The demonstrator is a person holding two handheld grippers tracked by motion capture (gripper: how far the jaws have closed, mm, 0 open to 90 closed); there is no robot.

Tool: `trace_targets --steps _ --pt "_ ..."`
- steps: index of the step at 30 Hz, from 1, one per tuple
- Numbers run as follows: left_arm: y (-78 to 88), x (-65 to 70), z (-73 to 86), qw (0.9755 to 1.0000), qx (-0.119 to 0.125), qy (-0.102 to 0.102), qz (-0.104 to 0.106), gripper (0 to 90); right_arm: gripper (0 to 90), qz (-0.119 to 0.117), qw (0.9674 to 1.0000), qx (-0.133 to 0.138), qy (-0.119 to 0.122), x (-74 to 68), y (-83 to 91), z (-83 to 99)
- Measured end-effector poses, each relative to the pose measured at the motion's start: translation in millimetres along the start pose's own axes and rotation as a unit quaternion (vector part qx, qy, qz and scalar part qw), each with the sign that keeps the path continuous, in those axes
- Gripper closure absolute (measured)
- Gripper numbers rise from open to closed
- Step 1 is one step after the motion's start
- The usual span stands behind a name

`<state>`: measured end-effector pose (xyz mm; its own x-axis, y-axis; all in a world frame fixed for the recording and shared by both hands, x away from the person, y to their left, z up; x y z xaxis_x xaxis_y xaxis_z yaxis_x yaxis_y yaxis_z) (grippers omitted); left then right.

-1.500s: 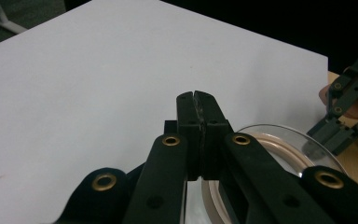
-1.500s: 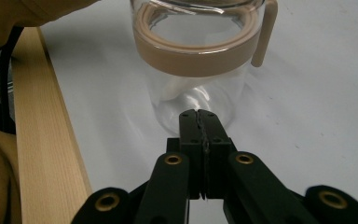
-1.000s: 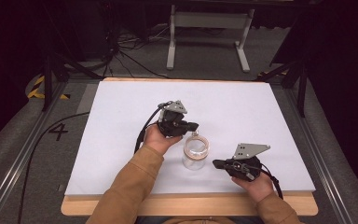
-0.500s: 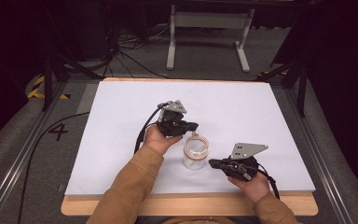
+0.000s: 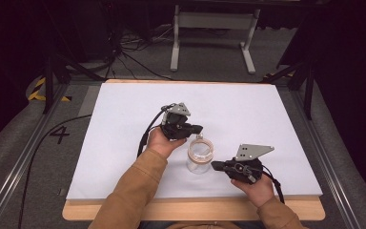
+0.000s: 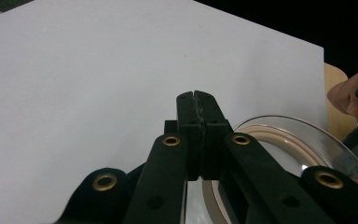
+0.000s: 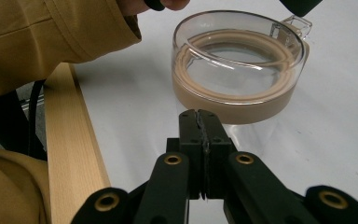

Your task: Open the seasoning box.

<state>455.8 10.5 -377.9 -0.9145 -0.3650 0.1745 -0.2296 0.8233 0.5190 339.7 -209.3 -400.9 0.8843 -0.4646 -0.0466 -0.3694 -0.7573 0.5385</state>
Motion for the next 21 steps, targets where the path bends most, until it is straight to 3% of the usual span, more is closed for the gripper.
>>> trace_targets --steps 17,21 --pt "-1.1 -0.9 0.5 1.0 0.002 0.003 0.001 90.0 89.2 -0.008 0.9999 0.007 -0.005 -1.2 -4.6 -4.9" --pt "-1.0 -1.2 0.6 1.0 0.002 0.005 0.001 90.0 89.3 -0.01 0.9997 0.017 -0.016 1.0 -4.6 -6.4"
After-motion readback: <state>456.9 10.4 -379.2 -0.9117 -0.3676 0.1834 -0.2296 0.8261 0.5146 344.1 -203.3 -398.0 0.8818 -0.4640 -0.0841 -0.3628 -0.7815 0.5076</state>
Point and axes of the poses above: each handheld gripper's, and its own axes: y roughly backward along the jaws, z roughly out of its underside, x roughly to its right, the point moved 2 cm from there along -y, roughly forward along the jaws
